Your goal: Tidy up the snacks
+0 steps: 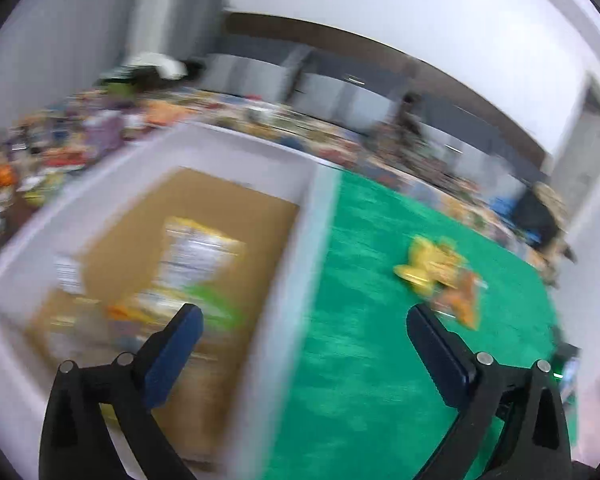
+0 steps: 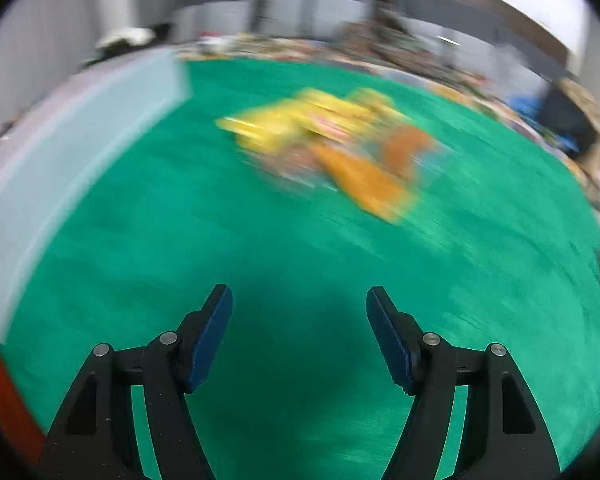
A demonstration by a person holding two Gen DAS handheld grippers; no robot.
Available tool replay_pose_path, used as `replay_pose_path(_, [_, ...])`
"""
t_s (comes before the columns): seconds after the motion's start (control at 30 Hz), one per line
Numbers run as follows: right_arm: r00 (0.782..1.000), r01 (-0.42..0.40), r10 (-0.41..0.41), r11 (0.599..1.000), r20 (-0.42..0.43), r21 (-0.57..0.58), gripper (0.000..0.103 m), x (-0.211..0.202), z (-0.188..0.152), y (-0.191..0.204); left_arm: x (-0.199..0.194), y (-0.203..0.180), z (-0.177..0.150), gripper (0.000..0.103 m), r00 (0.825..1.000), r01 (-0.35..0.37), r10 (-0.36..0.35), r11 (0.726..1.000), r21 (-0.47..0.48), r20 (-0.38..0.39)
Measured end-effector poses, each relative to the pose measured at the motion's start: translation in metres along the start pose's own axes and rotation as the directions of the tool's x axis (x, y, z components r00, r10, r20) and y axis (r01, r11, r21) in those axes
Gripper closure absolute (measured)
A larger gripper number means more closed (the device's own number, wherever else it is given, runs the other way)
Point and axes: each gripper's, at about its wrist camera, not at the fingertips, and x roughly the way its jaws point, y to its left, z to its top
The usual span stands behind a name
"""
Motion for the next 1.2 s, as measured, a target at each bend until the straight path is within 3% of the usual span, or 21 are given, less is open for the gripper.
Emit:
replay_pose_path(0.13, [0.991, 0.130, -0.130, 0.986, -0.001, 0.100, 0.030, -0.001, -0.027, -0.082, 0.056, -0.074, -0.029, 0.000, 0.984, 0.102, -0.087, 0.991, 0.087, -0.158])
replay_pose_path(0.3, [0.976, 0.218, -0.216, 0.953, -0.032, 0.209, 0.030, 0.004, -0.030, -0.134, 0.135, -0.133, -0.078, 0.000, 0.965, 0.060, 0.009, 0.965, 0.255, -0.261])
replay_pose_path(0.5, [0.981, 0.189, -0.193, 0.949, -0.009, 0.254, 0.023, 0.007, -0.035, -0.156, 0.185, -0.156, -0.098, 0.000, 0.965, -0.030, 0.133, 0.914, 0.405, -0.226])
replay_pose_path(0.7, [0.985, 0.172, -0.174, 0.942, -0.018, 0.287, 0.017, 0.011, -0.036, -0.158, 0.201, -0.162, -0.094, 0.000, 0.973, -0.048, 0.142, 0.894, 0.446, -0.181])
replay_pose_path(0.87, [0.984, 0.177, -0.179, 0.942, -0.019, 0.287, 0.016, 0.010, -0.038, -0.157, 0.210, -0.150, -0.088, 0.000, 0.972, -0.006, 0.096, 0.924, 0.383, -0.217])
replay_pose_path(1.2, [0.984, 0.176, -0.178, 0.941, -0.019, 0.288, 0.016, 0.010, -0.039, -0.158, 0.210, -0.150, -0.087, 0.000, 0.971, -0.013, 0.102, 0.924, 0.383, -0.214])
